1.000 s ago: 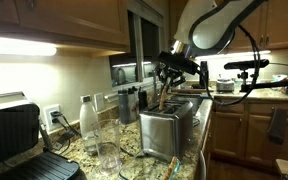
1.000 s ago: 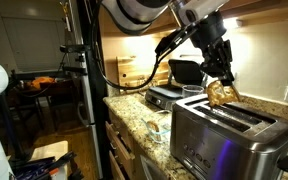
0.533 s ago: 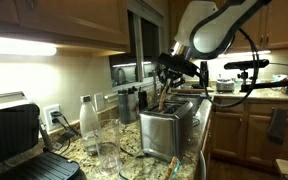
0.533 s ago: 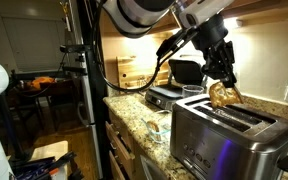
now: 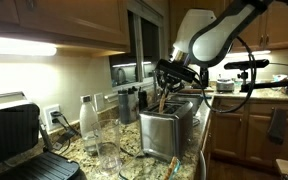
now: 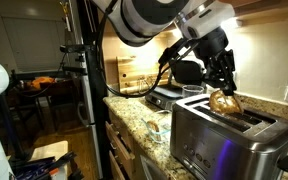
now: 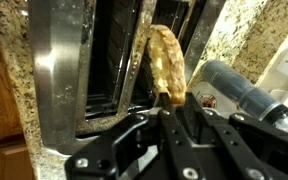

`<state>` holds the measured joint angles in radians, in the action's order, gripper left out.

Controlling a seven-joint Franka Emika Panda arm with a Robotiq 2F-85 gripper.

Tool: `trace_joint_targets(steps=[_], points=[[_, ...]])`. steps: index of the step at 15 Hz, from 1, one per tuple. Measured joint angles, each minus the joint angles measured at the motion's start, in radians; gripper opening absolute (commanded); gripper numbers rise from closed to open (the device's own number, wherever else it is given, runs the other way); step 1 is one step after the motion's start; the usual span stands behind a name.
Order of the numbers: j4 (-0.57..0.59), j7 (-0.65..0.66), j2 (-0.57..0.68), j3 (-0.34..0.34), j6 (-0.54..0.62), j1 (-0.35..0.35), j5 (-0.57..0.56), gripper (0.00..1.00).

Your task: Put the slices of bread in the toaster

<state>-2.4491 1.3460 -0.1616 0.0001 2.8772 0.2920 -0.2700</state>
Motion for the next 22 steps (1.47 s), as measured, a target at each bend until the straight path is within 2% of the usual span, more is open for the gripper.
trace_joint_targets(steps=[6,8,22], points=[[0.0,0.028,0.001,0.0,0.0,0.0,-0.052,0.89],[0.0,0.043,-0.002,0.001,0.0,0.0,-0.074,0.99],[-0.026,0.095,-0.024,0.077,-0.007,-0.001,-0.094,1.0]])
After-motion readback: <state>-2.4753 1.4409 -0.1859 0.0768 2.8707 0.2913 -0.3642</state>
